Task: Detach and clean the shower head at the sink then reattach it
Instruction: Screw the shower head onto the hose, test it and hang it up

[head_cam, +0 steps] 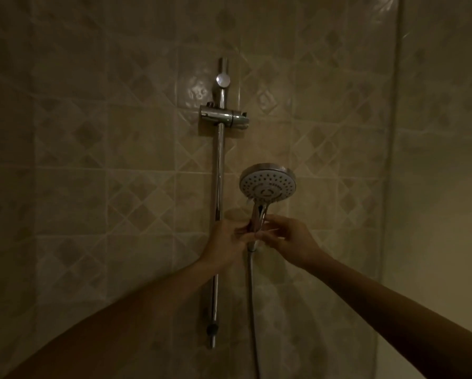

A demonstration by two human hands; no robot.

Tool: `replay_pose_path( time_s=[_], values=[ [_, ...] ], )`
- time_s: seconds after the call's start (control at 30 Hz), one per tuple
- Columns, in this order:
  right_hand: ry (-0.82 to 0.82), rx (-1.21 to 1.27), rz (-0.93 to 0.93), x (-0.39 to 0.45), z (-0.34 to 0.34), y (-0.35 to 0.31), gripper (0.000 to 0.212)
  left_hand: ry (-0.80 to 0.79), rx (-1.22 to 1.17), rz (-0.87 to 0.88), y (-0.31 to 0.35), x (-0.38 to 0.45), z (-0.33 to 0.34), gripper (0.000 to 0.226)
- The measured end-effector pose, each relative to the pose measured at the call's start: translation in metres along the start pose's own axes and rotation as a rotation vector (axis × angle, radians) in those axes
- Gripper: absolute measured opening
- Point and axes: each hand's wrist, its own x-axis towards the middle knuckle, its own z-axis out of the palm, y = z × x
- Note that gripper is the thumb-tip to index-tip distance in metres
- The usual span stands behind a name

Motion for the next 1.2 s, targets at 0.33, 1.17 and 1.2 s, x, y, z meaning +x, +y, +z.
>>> replay_pose_path(
  time_s=[0.33, 1.17, 1.2],
  values=[
    [0.103, -0.213, -0.157, 0.045, -0.04, -0.031, 0.025, -0.001, -0.049, 0.086, 0.04, 0.057, -0.013, 0.029],
    [0.134, 0.173, -0.405, 0.177, -0.132, -0.101, 0.039, 0.21, -0.012, 0.179, 0.157, 0.194, -0.06, 0.044],
    [0.136, 0.164, -0.402, 0.179, -0.134, -0.104, 0.039, 0.2, -0.006, 0.182, 0.159, 0.196, -0.062, 0.044]
  ],
)
